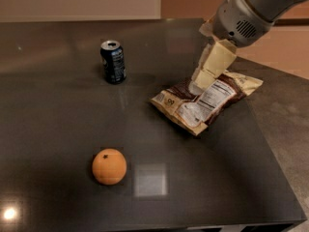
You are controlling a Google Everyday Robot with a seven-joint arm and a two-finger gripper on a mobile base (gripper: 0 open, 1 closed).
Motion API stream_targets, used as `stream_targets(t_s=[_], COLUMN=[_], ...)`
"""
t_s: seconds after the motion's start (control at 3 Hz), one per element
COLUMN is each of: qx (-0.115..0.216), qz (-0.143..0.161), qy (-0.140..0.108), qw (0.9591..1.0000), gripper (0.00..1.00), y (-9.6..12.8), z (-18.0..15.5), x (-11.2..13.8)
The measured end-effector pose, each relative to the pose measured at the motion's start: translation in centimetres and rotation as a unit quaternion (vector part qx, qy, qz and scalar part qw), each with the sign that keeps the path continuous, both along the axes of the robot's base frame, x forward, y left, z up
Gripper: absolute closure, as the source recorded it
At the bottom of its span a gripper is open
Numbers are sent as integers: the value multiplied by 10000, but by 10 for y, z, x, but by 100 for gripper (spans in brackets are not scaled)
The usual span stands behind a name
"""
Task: Pick pepsi can
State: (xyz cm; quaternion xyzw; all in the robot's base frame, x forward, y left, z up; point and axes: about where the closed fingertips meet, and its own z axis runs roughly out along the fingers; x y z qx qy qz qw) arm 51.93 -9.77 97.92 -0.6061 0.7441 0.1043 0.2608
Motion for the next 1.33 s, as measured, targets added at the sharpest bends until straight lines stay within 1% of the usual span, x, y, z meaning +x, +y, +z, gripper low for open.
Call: stream_targets(t_s=[0.33, 0.67, 1.0, 1.33], qx=[272, 502, 640, 757], qz=[70, 43, -154, -328], qy=[11, 4, 34, 97], qw=[9996, 9987, 9978, 9965], gripper=[0, 0, 0, 0], y=[35, 70, 94, 121], z=[-1, -7, -18, -30], x=[17, 36, 59, 77])
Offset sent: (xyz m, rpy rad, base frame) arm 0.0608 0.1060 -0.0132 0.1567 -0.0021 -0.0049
